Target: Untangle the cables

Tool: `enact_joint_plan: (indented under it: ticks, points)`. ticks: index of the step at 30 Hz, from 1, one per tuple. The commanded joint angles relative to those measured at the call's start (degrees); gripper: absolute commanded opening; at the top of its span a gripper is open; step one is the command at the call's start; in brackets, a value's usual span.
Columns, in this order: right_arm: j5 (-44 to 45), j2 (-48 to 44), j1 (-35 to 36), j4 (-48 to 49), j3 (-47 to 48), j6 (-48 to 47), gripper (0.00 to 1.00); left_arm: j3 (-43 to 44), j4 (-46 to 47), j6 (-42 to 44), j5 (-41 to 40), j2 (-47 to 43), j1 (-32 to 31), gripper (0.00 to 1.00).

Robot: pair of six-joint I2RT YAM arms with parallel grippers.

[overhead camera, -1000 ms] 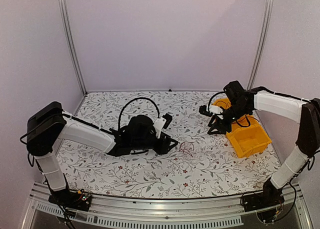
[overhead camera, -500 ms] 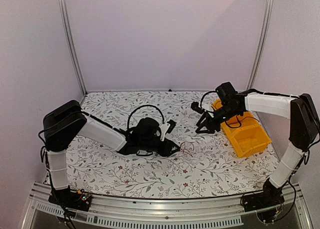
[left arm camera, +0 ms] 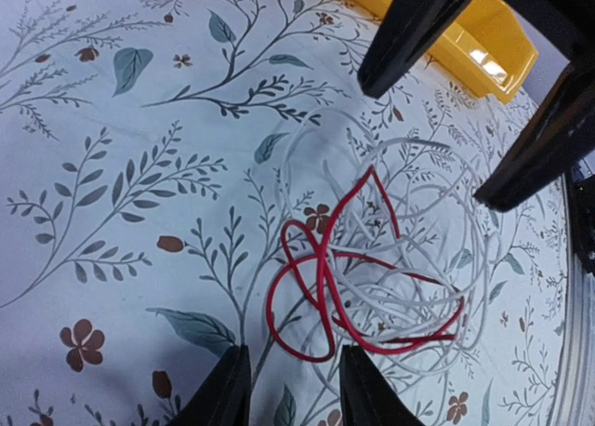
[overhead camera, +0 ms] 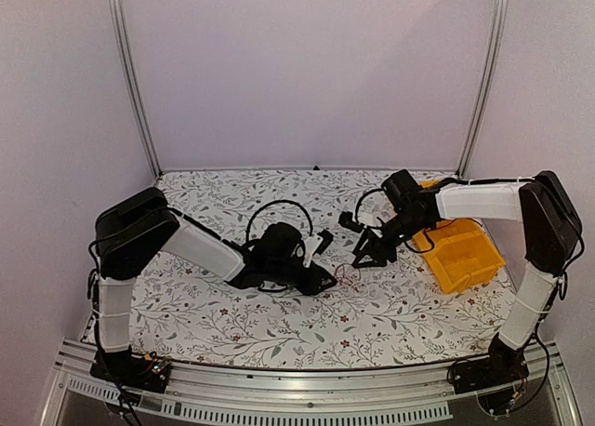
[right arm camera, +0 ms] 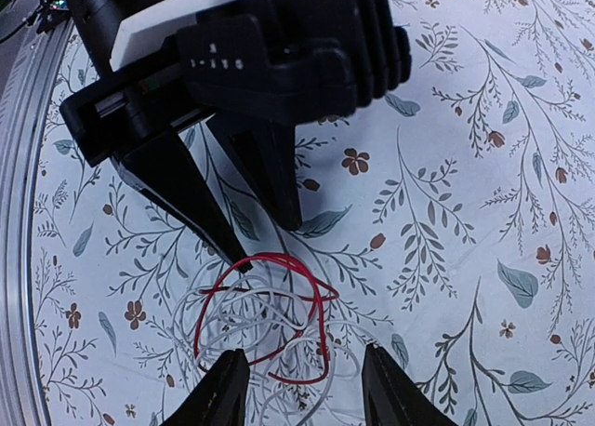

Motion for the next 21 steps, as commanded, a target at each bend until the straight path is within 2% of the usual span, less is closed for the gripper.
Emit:
enact_joint_plan:
  ticks: [1,6,11,15,21]
  points:
    - [0.79,1.62,-0.10,1.01,-0.56,0.50,0.46,1.51,3.35,1.45,0.48,2.46,0.83,0.33]
    - [1.61,3.44,-0.14,0.91,-0.59,0.50,0.46,2.16,5.63,1.37,-0.24,3.37,0.91,0.27]
    - [3.72,5.05,-0.06,1.71,-0.46,1.40,0.46,0.94,9.39,0.34,-2.35,2.47,1.39,0.09]
    - [6.52,6.57,-0.06,2.48,-0.34,2.23,0.46,-0.92,13.57,-0.56,-3.54,0.90,1.94,0.00]
    - [8.66,10.08,-0.06,1.65,0.39,2.06,0.37,-4.72,14.77,-0.12,-8.17,-5.73,2.32,0.00]
